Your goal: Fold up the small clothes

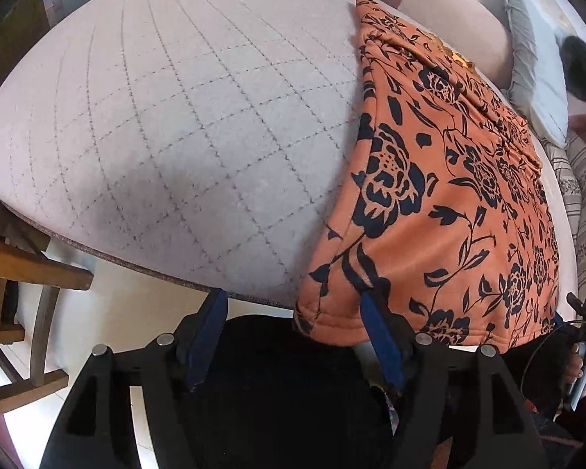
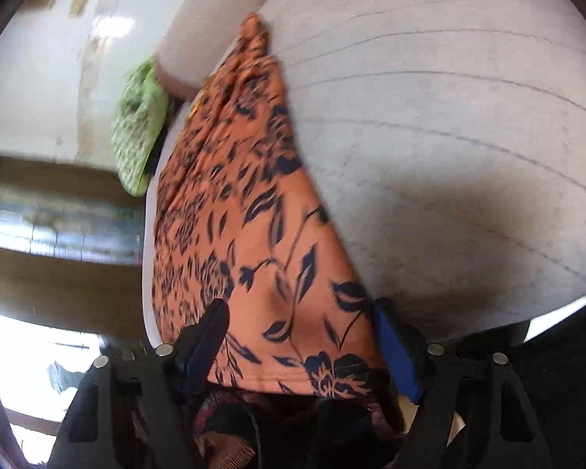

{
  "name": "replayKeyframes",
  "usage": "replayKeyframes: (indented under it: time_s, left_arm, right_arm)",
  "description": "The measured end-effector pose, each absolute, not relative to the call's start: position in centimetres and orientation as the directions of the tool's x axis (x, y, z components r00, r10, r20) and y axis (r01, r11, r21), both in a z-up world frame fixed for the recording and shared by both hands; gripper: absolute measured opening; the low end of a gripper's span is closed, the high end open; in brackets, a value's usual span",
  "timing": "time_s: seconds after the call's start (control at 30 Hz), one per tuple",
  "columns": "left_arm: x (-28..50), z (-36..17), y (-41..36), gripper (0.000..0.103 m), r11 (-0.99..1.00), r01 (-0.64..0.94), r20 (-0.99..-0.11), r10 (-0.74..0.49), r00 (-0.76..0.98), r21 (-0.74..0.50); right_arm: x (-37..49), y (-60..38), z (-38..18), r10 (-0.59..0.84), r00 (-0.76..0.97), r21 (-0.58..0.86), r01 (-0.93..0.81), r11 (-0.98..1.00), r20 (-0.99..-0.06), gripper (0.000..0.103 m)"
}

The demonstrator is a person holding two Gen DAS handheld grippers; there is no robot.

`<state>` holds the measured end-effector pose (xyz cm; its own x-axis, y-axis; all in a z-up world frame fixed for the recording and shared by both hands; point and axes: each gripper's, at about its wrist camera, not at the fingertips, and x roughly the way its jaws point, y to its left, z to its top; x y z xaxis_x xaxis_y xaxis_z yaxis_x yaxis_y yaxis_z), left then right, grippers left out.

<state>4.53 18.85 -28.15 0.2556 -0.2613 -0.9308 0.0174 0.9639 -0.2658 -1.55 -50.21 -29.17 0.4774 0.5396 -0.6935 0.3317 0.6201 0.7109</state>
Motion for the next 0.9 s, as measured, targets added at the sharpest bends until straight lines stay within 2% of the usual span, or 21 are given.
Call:
replayKeyframes:
  time_s: [0.2, 0.37, 0.43, 0.5, 0.53, 0.6, 0.7, 0.77, 0.8, 0.83, 0.9]
  left_arm:
    - [5.4, -28.8, 18.3, 0.071, 0.956, 0.033, -0.923, -0.289, 0.255, -0.29]
    - [5.6, -29.0, 16.1, 0.071, 0.973, 0.117, -0.937, -0.223, 0.267, -0.198]
    - [5.2, -28.8, 16.1, 0.057, 0.973, 0.123, -0.934, -0.222, 0.28, -0.194]
    - [4.8, -28.6, 16.0, 0.029, 0.966, 0.142, -0.927, -0.249, 0.28, -0.217]
    - [4.5, -28.5, 16.0, 0.025, 0.963, 0.154, -0.926, -0.259, 0.276, -0.223]
    - [4.1, -28.3, 15.1, 0.024, 0.966, 0.175, -0.928, -0.236, 0.289, -0.191]
    - [4.0, -28.1, 14.2, 0.024, 0.963, 0.188, -0.926, -0.241, 0.292, -0.191]
    - [4.3, -28.3, 14.1, 0.041, 0.966, 0.169, -0.931, -0.236, 0.279, -0.194]
    - [4.3, -28.5, 14.2, 0.064, 0.969, 0.15, -0.936, -0.232, 0.266, -0.198]
    - [4.7, -28.6, 14.6, 0.069, 0.971, 0.134, -0.936, -0.229, 0.266, -0.199]
    - [4.9, -28.6, 14.8, 0.069, 0.968, 0.116, -0.93, -0.246, 0.273, -0.222]
  right_arm:
    - [-1.2, -50.4, -30.3, 0.583, 0.467, 0.741, 0.319, 0.591, -0.665, 0.072]
    - [-1.3, -50.9, -30.8, 0.602, 0.473, 0.763, 0.325, 0.559, -0.643, 0.072]
    - [-1.3, -50.9, -30.9, 0.604, 0.474, 0.765, 0.324, 0.557, -0.641, 0.072]
    - [-1.4, -51.1, -31.0, 0.607, 0.475, 0.768, 0.324, 0.552, -0.637, 0.072]
    - [-1.4, -51.1, -31.1, 0.608, 0.475, 0.769, 0.326, 0.55, -0.636, 0.072]
    - [-1.4, -51.2, -31.1, 0.608, 0.477, 0.77, 0.329, 0.547, -0.635, 0.072]
    - [-1.5, -51.2, -31.0, 0.603, 0.481, 0.769, 0.33, 0.548, -0.636, 0.072]
    - [-1.4, -51.0, -31.0, 0.6, 0.485, 0.768, 0.329, 0.549, -0.637, 0.072]
    - [-1.6, -51.1, -31.0, 0.599, 0.486, 0.768, 0.326, 0.552, -0.637, 0.072]
    - [-1.6, -51.0, -30.9, 0.597, 0.484, 0.764, 0.319, 0.56, -0.64, 0.072]
    - [-1.5, -50.8, -30.8, 0.591, 0.48, 0.755, 0.31, 0.577, -0.648, 0.072]
